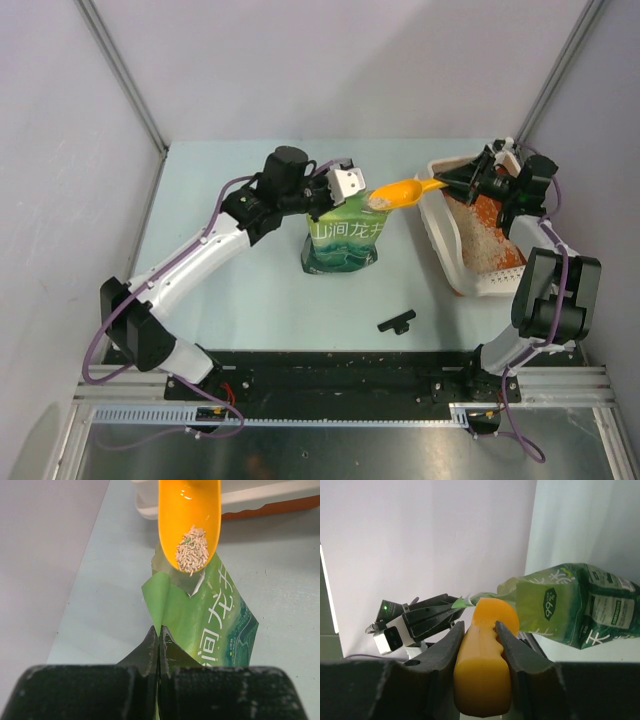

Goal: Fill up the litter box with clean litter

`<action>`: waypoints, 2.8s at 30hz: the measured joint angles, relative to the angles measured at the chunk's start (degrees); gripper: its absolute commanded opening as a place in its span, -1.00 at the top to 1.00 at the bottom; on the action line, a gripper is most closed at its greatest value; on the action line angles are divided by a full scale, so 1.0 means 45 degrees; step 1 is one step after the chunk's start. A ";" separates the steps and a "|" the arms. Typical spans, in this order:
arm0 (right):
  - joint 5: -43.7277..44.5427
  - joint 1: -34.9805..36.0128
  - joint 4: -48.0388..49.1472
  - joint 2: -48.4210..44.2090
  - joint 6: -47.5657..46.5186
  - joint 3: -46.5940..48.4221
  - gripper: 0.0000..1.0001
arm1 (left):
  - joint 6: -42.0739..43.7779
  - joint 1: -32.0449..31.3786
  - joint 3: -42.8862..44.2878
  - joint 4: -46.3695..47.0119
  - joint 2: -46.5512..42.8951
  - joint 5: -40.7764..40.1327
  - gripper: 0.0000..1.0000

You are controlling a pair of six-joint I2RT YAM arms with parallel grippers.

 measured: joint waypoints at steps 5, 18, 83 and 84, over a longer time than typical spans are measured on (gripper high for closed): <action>-0.0126 -0.0549 0.0884 0.0005 0.0942 -0.0510 1.00 | 0.0049 0.0000 0.0131 0.0000 0.0209 -0.0126 1.00; -0.0083 -0.2812 0.1292 -0.1292 0.1379 -0.1481 1.00 | 0.0384 0.0000 0.0398 -0.0049 0.0573 -0.0121 1.00; 0.7883 0.2327 -1.2439 -0.5518 -1.6776 0.6125 1.00 | -0.0024 0.0053 0.0068 -0.0267 0.0379 0.2210 1.00; 0.7397 0.2589 -1.2492 -0.5226 -1.6665 0.6329 1.00 | -0.0024 0.0053 0.0068 -0.0267 0.0374 0.2205 1.00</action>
